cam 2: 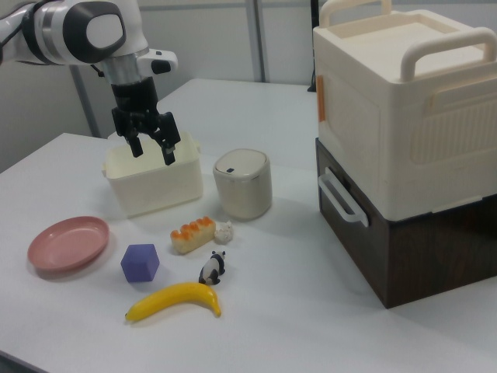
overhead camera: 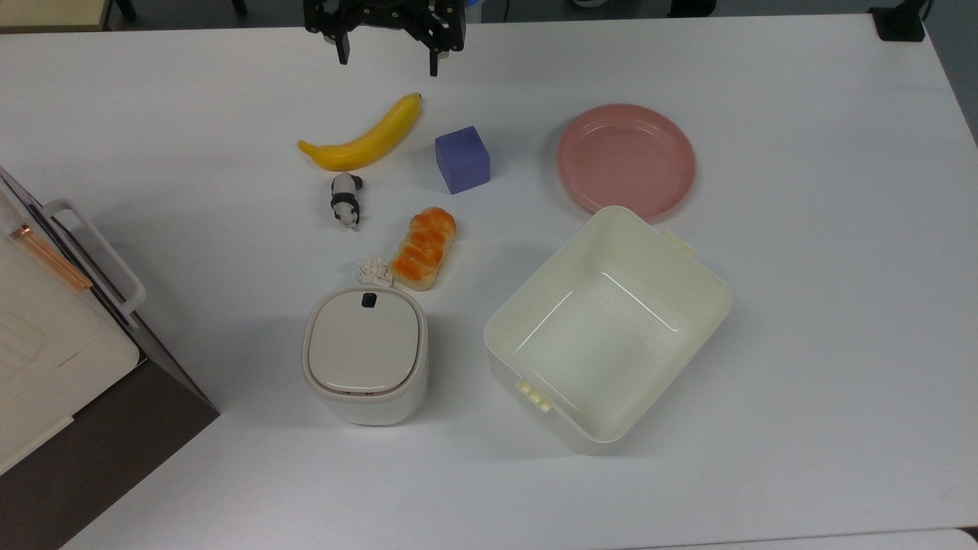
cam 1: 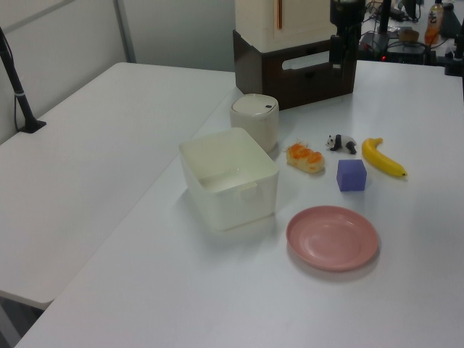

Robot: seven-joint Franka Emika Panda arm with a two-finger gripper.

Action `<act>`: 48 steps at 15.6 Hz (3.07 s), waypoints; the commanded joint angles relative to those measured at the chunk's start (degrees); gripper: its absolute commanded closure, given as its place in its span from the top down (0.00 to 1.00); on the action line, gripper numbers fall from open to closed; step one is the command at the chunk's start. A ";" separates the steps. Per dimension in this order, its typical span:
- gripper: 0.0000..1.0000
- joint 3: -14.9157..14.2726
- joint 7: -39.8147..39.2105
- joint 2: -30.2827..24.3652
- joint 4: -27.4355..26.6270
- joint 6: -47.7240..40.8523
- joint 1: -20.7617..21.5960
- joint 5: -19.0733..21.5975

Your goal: Open the trash can

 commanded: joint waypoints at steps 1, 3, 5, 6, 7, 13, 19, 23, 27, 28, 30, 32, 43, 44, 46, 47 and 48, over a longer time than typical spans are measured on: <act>1.00 -0.33 -1.03 -1.03 -0.89 -2.11 -0.07 -0.26; 1.00 -0.34 -1.29 -1.03 -0.71 -1.95 -0.07 -0.26; 1.00 -0.34 -1.29 -0.95 -0.45 -1.95 -0.07 -0.26; 1.00 -0.34 -1.29 -0.94 -0.45 -1.95 -0.07 -0.26; 1.00 -0.34 -1.29 -0.94 -0.45 -1.95 -0.07 -0.17; 1.00 -0.34 -1.29 -0.94 -0.45 -1.86 -0.07 -0.17; 1.00 -0.34 -3.30 -0.77 -0.45 -1.77 0.02 -0.17; 1.00 -0.34 -8.76 -0.59 -0.45 -0.99 -0.07 -0.17; 0.94 -0.34 -8.85 -0.59 -0.45 -1.07 0.01 -0.26; 0.73 -0.34 -8.94 -0.59 -0.45 -0.98 -0.07 -0.26; 0.26 -0.34 -9.02 -0.59 -0.45 -0.98 -0.07 -0.17; 0.06 -0.34 -9.02 -0.51 -0.45 -1.07 0.02 -0.17; 0.00 -0.34 -9.11 -0.24 -0.36 0.50 0.02 -0.17; 0.00 -0.34 -9.11 -0.15 -0.36 2.60 -0.07 -0.17; 0.00 -0.34 -9.11 0.55 -0.36 6.38 -0.07 -0.08; 0.00 -0.34 -9.02 0.98 -0.36 8.49 -0.07 -0.08; 0.00 -0.34 -8.85 1.16 -0.36 10.68 0.01 -0.08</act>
